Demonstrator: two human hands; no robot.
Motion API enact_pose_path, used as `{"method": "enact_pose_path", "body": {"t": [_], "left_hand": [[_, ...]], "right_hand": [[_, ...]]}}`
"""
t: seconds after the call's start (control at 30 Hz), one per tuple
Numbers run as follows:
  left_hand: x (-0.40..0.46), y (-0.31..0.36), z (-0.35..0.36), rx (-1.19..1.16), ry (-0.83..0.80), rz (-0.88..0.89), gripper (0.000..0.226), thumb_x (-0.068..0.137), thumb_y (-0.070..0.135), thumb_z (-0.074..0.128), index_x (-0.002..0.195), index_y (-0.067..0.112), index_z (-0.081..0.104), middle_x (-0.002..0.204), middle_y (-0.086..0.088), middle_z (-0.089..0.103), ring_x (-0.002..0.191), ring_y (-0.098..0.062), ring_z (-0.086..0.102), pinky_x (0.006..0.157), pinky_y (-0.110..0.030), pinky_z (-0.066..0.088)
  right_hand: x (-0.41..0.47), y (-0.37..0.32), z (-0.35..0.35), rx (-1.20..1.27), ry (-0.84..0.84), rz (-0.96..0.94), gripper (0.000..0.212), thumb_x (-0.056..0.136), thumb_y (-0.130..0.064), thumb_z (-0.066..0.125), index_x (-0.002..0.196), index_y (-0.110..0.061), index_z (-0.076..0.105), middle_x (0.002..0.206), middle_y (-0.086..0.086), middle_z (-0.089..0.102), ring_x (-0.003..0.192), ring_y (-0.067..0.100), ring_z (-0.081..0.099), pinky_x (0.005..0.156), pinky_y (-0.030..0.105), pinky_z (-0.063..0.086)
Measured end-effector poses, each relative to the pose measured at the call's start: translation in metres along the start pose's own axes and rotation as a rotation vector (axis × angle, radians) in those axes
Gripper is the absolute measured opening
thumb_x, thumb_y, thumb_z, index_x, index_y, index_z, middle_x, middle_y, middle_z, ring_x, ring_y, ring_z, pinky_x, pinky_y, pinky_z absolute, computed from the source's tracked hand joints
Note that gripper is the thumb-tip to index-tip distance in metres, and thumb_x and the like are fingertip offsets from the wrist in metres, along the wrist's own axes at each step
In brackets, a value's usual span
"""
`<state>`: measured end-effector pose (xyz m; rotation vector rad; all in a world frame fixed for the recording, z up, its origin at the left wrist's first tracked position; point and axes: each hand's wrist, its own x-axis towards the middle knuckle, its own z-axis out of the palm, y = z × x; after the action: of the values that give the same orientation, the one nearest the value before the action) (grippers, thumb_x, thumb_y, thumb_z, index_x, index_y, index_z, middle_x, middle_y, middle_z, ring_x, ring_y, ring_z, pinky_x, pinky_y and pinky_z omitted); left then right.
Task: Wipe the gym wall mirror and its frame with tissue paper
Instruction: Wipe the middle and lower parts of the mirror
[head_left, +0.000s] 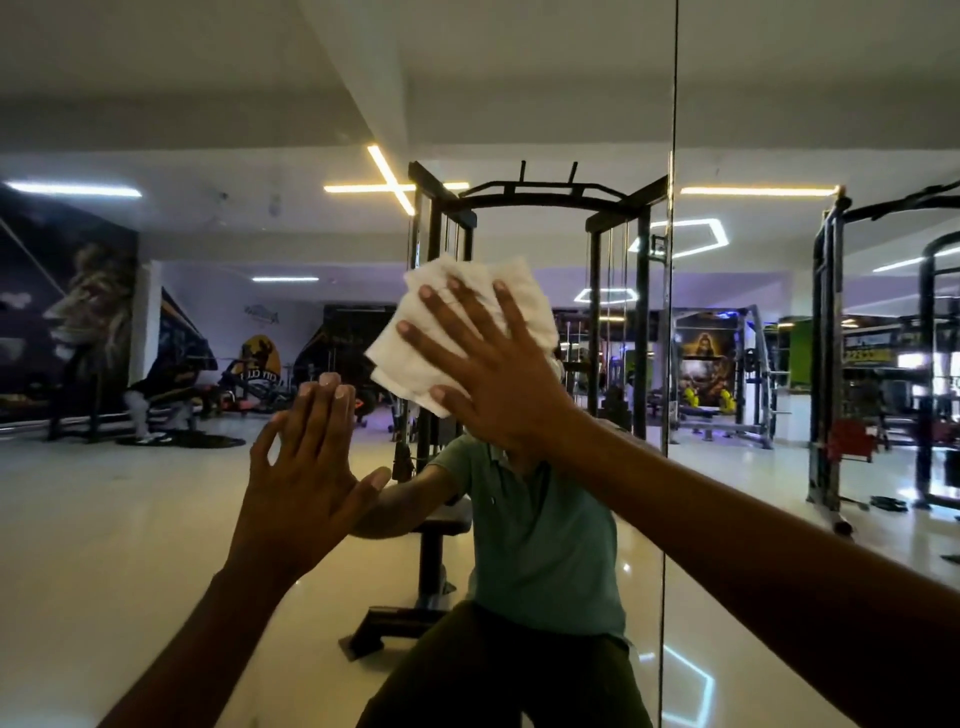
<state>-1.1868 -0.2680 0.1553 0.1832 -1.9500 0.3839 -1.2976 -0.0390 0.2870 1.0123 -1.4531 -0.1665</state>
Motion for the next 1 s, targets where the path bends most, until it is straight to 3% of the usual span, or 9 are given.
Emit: {"method": "enact_pose_path", "body": {"t": [0.13, 0.23, 0.37, 0.47, 0.53, 0.7, 0.83, 0.9, 1.0], "left_hand": [[-0.002, 0.005, -0.002, -0.018, -0.032, -0.029, 0.094, 0.098, 0.069, 0.027, 0.164, 0.006, 0.008, 0.173, -0.013, -0.003, 0.16, -0.03, 0.004, 0.125, -0.057, 0.016], [-0.005, 0.008, -0.002, -0.048, -0.053, -0.04, 0.095, 0.098, 0.07, 0.024, 0.165, 0.007, 0.002, 0.173, -0.013, -0.008, 0.16, -0.029, -0.002, 0.126, -0.055, 0.011], [-0.011, -0.002, -0.003, -0.018, -0.076, 0.029, 0.1, 0.096, 0.08, 0.015, 0.165, 0.008, 0.001, 0.173, -0.012, -0.007, 0.16, -0.028, -0.002, 0.126, -0.048, 0.005], [-0.018, -0.012, -0.006, -0.013, -0.105, 0.054, 0.104, 0.094, 0.083, 0.014, 0.165, 0.009, 0.004, 0.173, -0.013, -0.003, 0.16, -0.029, 0.001, 0.126, -0.053, 0.009], [-0.018, -0.011, -0.007, 0.003, -0.109, 0.046, 0.105, 0.093, 0.084, 0.015, 0.165, 0.008, 0.003, 0.173, -0.014, -0.004, 0.16, -0.031, 0.0, 0.127, -0.054, 0.009], [-0.023, -0.009, -0.006, 0.0, -0.135, 0.023, 0.107, 0.092, 0.084, 0.018, 0.164, 0.009, -0.005, 0.172, -0.014, -0.011, 0.16, -0.031, -0.007, 0.126, -0.059, 0.009], [-0.025, -0.008, -0.004, -0.006, -0.142, 0.024, 0.107, 0.092, 0.082, 0.023, 0.164, 0.007, -0.004, 0.172, -0.016, -0.01, 0.16, -0.033, -0.005, 0.126, -0.06, 0.009], [-0.033, -0.012, -0.003, -0.016, -0.14, 0.035, 0.106, 0.092, 0.081, 0.025, 0.165, 0.009, -0.004, 0.172, -0.014, -0.011, 0.16, -0.032, -0.006, 0.127, -0.059, 0.009], [-0.054, -0.029, 0.0, 0.021, -0.169, 0.032, 0.11, 0.09, 0.086, 0.023, 0.165, 0.01, -0.004, 0.172, -0.012, -0.013, 0.16, -0.029, -0.009, 0.128, -0.053, 0.006]], "right_hand": [[-0.106, 0.012, -0.013, 0.017, 0.009, 0.35, 0.07, 0.107, -0.056, 0.035, 0.167, -0.024, 0.019, 0.175, 0.014, 0.004, 0.161, 0.038, -0.002, 0.122, 0.071, 0.009], [-0.103, -0.038, -0.003, 0.046, 0.005, 0.665, 0.076, 0.104, -0.06, 0.035, 0.168, -0.024, 0.014, 0.175, 0.016, -0.001, 0.16, 0.042, -0.005, 0.123, 0.072, -0.001], [-0.033, -0.111, 0.02, 0.149, -0.006, 0.42, 0.075, 0.105, -0.057, 0.039, 0.168, -0.024, 0.016, 0.175, 0.016, 0.003, 0.16, 0.041, -0.003, 0.123, 0.071, 0.0], [-0.03, -0.107, 0.024, 0.152, -0.018, 0.337, 0.072, 0.107, -0.052, 0.039, 0.168, -0.024, 0.015, 0.175, 0.015, 0.002, 0.161, 0.038, -0.003, 0.124, 0.069, 0.0], [-0.058, -0.094, 0.019, 0.159, -0.005, 0.371, 0.071, 0.106, -0.047, 0.041, 0.168, -0.024, 0.014, 0.175, 0.013, 0.002, 0.161, 0.036, -0.005, 0.126, 0.066, -0.003], [-0.158, -0.069, 0.003, 0.141, -0.01, 0.694, 0.07, 0.107, -0.051, 0.035, 0.168, -0.025, 0.011, 0.175, 0.012, -0.001, 0.161, 0.037, -0.006, 0.126, 0.066, -0.005], [-0.144, -0.105, 0.01, 0.158, -0.026, 0.89, 0.073, 0.107, -0.054, 0.033, 0.168, -0.026, 0.005, 0.175, 0.013, -0.004, 0.16, 0.041, -0.007, 0.124, 0.069, -0.006], [-0.119, -0.133, 0.019, 0.204, -0.007, 0.833, 0.073, 0.107, -0.053, 0.034, 0.168, -0.025, 0.006, 0.175, 0.014, -0.004, 0.16, 0.041, -0.006, 0.124, 0.068, -0.008], [-0.092, -0.169, 0.029, 0.26, -0.016, 0.604, 0.071, 0.108, -0.049, 0.036, 0.168, -0.023, 0.008, 0.175, 0.015, -0.002, 0.16, 0.041, -0.006, 0.124, 0.068, -0.006]]}}
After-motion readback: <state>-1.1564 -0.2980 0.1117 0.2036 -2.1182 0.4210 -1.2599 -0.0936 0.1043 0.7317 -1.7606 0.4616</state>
